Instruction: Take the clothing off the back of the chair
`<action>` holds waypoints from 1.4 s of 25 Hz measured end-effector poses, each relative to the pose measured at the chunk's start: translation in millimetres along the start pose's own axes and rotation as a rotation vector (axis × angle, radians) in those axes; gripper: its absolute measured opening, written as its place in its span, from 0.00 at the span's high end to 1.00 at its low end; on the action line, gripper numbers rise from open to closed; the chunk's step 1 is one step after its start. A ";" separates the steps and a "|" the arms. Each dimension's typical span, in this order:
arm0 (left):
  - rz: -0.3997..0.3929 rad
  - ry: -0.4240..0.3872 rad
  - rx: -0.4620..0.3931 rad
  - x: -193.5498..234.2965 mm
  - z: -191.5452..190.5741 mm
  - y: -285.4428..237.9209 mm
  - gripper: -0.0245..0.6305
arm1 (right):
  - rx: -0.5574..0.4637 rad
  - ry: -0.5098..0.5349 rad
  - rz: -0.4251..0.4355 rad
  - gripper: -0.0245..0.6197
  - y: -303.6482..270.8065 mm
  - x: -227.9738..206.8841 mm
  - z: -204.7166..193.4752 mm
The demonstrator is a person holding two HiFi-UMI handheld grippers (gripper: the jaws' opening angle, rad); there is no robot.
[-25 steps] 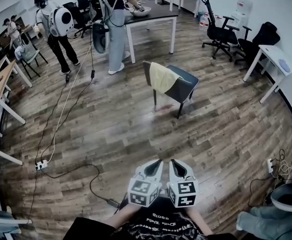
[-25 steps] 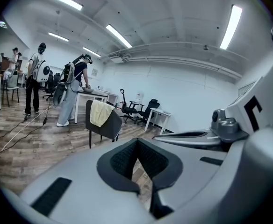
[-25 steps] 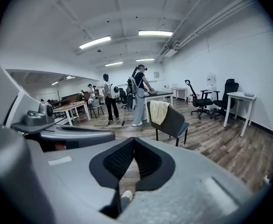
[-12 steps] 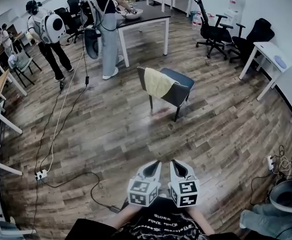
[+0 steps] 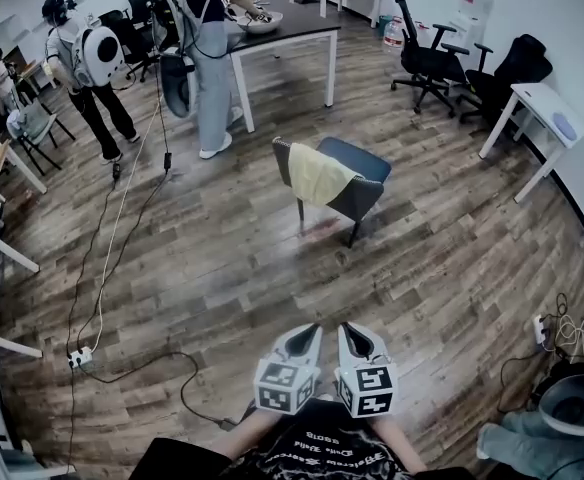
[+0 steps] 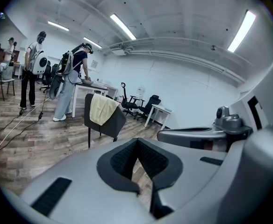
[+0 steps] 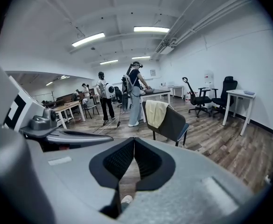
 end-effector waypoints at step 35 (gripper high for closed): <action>-0.139 -0.064 0.030 95.4 82.8 -100.5 0.95 | 0.003 -0.131 -0.101 0.95 -117.9 -29.6 58.4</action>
Point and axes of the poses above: the fingertips, and each gripper's own axes: y backward along the fingers, x to its left, z out of its top, the point moved 8 cm from there along y, backward along the fingers, and after that the axes turned 15 degrees about z, right-handed, at the moved point
